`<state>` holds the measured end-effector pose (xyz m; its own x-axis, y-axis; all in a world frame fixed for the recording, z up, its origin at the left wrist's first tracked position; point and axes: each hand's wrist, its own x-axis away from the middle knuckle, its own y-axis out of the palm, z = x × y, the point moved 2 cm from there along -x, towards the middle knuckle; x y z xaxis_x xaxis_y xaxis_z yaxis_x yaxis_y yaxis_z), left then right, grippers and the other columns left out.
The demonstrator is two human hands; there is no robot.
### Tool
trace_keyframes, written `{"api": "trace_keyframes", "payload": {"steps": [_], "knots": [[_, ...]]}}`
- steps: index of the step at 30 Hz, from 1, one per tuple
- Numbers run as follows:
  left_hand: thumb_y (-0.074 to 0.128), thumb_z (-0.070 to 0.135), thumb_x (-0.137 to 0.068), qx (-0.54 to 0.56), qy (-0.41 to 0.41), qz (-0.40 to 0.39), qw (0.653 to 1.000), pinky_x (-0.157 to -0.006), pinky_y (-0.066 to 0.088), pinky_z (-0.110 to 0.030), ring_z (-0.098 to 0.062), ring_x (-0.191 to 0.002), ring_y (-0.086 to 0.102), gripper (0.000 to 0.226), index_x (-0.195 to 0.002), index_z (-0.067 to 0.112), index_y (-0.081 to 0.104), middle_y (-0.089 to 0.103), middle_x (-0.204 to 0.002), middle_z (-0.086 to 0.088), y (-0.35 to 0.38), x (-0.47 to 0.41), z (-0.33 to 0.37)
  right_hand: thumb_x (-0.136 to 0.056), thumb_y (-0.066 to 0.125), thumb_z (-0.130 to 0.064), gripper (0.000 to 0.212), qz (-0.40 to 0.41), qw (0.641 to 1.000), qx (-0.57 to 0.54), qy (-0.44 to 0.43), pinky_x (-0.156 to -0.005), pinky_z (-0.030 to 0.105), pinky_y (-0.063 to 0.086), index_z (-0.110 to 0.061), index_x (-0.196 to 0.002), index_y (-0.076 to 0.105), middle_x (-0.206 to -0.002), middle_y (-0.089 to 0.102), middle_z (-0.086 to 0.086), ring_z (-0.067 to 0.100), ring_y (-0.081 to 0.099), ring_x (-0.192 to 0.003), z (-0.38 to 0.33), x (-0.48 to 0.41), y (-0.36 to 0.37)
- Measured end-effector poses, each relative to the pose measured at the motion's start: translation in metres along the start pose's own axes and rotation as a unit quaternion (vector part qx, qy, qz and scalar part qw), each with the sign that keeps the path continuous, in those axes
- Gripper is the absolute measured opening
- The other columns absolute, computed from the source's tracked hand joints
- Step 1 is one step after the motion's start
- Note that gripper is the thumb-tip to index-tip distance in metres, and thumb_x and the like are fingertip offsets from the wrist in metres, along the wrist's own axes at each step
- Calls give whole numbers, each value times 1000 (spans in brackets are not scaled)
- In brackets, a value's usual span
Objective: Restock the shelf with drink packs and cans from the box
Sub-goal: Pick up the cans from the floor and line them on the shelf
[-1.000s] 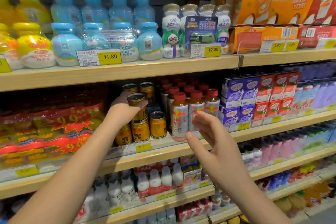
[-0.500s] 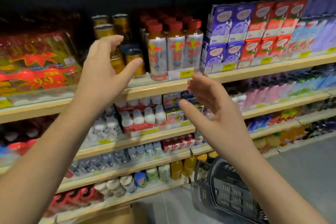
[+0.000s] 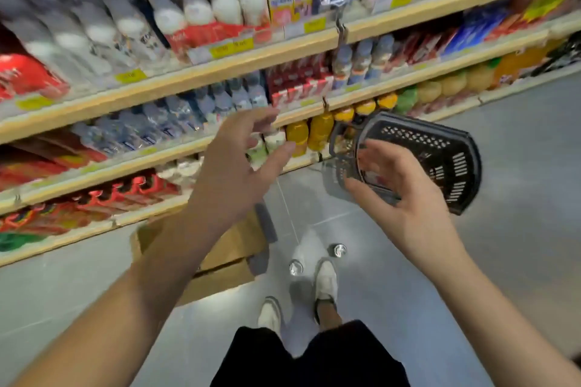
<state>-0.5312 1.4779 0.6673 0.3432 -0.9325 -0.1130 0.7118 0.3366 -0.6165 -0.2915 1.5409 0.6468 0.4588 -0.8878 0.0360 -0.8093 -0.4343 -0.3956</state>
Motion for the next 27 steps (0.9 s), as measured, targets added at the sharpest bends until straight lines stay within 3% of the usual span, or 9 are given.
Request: {"api": "trace_keyframes", "payload": {"steps": [2, 5, 7, 11, 16, 19, 22, 24, 27], "knots": [[66, 47, -94, 22, -36, -37, 998, -96, 47, -14, 8, -117, 54, 46, -135, 29, 55, 58, -129, 12, 36, 22, -44, -89, 75, -46, 56, 1, 999, 29, 28, -99, 18, 48, -30, -139, 57, -127, 64, -18, 1, 62, -119, 38, 13, 21], [71, 44, -91, 41, -104, -80, 991, -93, 48, -17, 1, -114, 57, 51, -136, 27, 55, 58, -130, 7, 96, 69, -116, -87, 75, -45, 59, 1, 994, 61, 90, -100, 32, 51, -26, -140, 56, -125, 65, -8, 4, 63, -115, 107, 38, 52], [73, 46, -88, 36, -138, -105, 984, -89, 42, -7, -3, -113, 58, 55, -136, 25, 55, 59, -130, 4, 135, 106, -165, -87, 77, -40, 60, -2, 988, 68, 136, -100, 38, 52, -24, -140, 55, -125, 64, -4, 6, 63, -115, 158, 54, 71], [73, 55, -83, 66, -222, -137, 963, -87, 42, -10, 8, -108, 55, 51, -128, 44, 52, 57, -125, 9, 212, 177, -261, -86, 79, -40, 58, -10, 977, 75, 201, -99, 27, 51, -28, -139, 55, -124, 65, -9, 0, 63, -111, 260, 79, 109], [72, 65, -75, 52, -225, -172, 958, -89, 42, -8, 9, -106, 54, 54, -123, 61, 47, 55, -123, 12, 304, 226, -376, -88, 79, -35, 58, -40, 970, 107, 215, -101, 24, 48, -27, -140, 54, -126, 63, -8, 2, 61, -112, 399, 85, 157], [72, 64, -77, 4, -183, -227, 957, -85, 39, -5, 10, -106, 51, 67, -135, 43, 49, 54, -130, 11, 357, 237, -442, -87, 80, -37, 61, -61, 967, 140, 203, -103, 28, 47, -28, -142, 53, -129, 60, -9, 5, 58, -116, 487, 82, 181], [82, 52, -78, -22, -144, -277, 950, -92, 37, -6, 3, -115, 49, 71, -140, 35, 51, 51, -137, 9, 409, 242, -507, -87, 80, -38, 69, -92, 962, 174, 191, -105, 26, 45, -26, -147, 50, -134, 55, -7, 5, 54, -120, 575, 82, 202], [86, 47, -75, -33, -115, -311, 943, -101, 37, -11, -2, -122, 46, 76, -141, 33, 52, 49, -139, 8, 440, 242, -544, -83, 83, -38, 75, -105, 958, 189, 186, -102, 13, 40, -27, -148, 50, -137, 53, -6, 3, 50, -119, 630, 81, 216], [88, 49, -72, -36, -63, -350, 934, -104, 26, -3, 3, -125, 38, 80, -141, 35, 51, 45, -140, 11, 477, 244, -590, -74, 88, -41, 81, -97, 958, 201, 178, -89, -5, 28, -29, -146, 52, -132, 48, -11, -3, 46, -112, 698, 80, 232]]}}
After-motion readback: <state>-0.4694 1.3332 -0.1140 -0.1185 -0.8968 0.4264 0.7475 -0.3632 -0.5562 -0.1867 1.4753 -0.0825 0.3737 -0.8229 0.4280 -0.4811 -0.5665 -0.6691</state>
